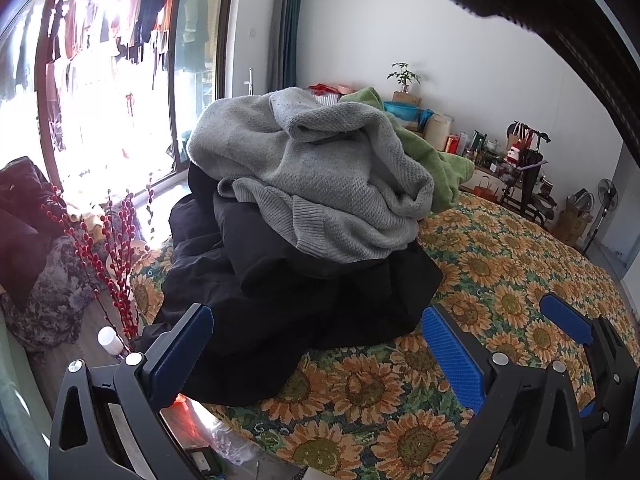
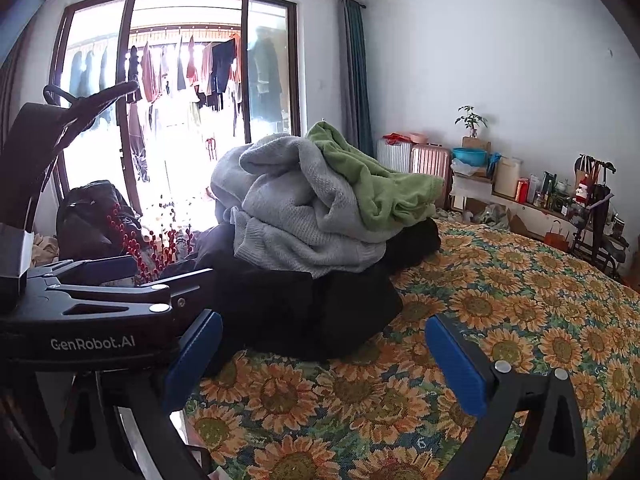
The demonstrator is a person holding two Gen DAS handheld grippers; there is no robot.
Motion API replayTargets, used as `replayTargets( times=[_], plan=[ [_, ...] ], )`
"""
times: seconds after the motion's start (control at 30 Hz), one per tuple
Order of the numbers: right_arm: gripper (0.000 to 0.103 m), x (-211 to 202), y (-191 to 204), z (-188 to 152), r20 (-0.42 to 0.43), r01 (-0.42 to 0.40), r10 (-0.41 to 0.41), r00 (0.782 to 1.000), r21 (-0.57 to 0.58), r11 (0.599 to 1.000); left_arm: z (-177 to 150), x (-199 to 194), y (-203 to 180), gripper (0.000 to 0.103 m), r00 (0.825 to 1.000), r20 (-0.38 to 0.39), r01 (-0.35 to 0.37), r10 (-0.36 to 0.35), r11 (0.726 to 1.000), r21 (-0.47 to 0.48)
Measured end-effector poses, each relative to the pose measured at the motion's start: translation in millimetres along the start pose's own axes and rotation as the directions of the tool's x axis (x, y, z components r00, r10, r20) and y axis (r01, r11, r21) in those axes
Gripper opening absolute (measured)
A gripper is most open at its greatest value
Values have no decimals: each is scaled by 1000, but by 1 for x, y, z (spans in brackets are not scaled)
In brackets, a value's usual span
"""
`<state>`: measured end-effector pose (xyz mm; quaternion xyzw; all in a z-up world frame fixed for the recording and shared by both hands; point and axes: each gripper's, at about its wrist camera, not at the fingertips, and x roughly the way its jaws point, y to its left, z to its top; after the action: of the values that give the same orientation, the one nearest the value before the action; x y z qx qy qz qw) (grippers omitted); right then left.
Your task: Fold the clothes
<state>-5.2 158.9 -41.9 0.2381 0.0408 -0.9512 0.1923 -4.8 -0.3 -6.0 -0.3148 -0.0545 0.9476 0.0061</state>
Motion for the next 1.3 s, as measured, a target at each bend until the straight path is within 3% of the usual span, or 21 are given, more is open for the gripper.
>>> replayTargets(
  times=[0.23,0.37,0.6,0.83,1.1,1.3],
  plan=[
    [103,8,-9,16,-36,47,-48,998,-11,999,31,-3,-6,103,999,17,-35,35,999,-2],
    [103,11,-25,33,-39,36,-35,999,19,999,57,-2,-8,103,998,40,-54,53,998,13],
    [103,24,-39,59,-50,90,-90,995,-14,996,91,12,-7,103,999,43,5,-5,1000,-15],
    [103,35,-48,73,-58,72,-73,996,-4,997,114,17,-22,103,997,76,-3,0,999,34],
    [102,41,-50,78,-45,94,-96,994,-40,995,133,31,-31,101,996,73,51,-56,997,60],
    [102,48,-63,89,-48,74,-74,996,4,997,149,41,-35,101,994,53,88,-92,994,66]
  ],
)
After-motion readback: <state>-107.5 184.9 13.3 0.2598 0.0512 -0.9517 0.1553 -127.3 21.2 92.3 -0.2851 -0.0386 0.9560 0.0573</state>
